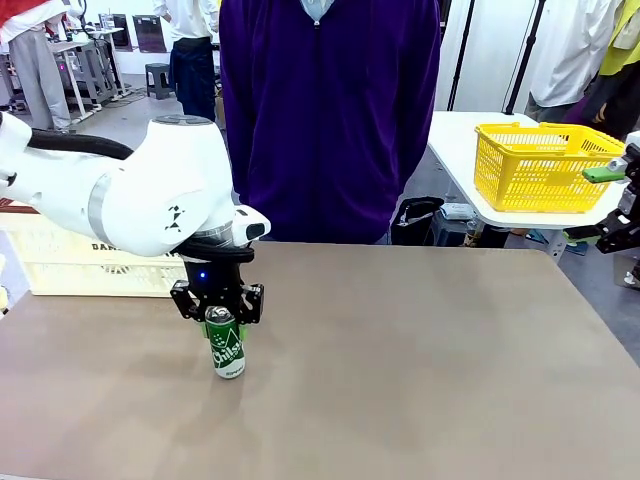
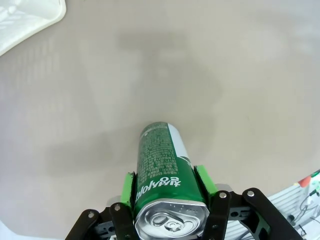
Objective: Place the drinks into the Shopping basket.
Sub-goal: Pick up one drink and place it into the Shopping basket.
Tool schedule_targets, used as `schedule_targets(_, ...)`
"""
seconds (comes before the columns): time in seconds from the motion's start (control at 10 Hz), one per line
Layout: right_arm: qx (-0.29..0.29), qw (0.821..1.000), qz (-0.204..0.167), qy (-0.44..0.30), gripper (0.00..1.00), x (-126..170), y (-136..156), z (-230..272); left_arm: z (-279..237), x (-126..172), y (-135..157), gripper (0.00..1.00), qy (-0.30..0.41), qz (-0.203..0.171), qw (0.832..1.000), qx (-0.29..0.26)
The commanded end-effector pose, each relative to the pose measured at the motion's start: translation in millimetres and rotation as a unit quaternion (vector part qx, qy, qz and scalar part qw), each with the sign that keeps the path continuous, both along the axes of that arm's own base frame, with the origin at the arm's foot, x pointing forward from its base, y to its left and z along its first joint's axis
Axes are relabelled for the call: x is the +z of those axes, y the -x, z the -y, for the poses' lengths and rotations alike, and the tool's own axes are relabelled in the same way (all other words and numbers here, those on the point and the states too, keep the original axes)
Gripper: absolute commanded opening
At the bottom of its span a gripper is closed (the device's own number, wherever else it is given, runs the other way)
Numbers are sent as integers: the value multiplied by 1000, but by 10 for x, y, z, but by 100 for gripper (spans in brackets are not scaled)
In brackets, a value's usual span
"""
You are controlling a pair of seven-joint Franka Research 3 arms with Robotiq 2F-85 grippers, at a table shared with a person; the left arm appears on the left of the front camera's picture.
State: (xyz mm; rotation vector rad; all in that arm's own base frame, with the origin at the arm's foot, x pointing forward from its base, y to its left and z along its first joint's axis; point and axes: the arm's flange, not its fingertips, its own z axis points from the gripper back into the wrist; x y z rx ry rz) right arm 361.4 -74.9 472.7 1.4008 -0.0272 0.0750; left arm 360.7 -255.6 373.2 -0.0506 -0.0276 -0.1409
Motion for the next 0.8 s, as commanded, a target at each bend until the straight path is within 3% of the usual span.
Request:
schedule_targets(0.0,5,1000,-6,6,100,44,10,15,-9,368,153,0,-14,21,1000,-2)
schedule_targets(0.1,5,1000,-6,6,100,44,10,15,-50,816,363,0,-17,40,999,-17)
schedule_targets(0.3,5,1000,-6,6,100,44,10,15,-250,1864,991,0,-46,120,991,-20)
schedule_targets(0.4,5,1000,-6,6,100,44,10,15,-424,2097,1148,0,-71,151,986,-25)
schedule_targets(0.5,5,1000,-6,6,100,44,10,15,-606,2254,1216,0,-52,156,986,-41)
schedule_targets(0.6,5,1000,-6,6,100,44,10,15,-731,2298,1327,0,-10,166,986,-9)
schedule_targets(0.7,5,1000,-6,6,100,44,10,15,-400,2190,1319,0,-51,143,988,-29)
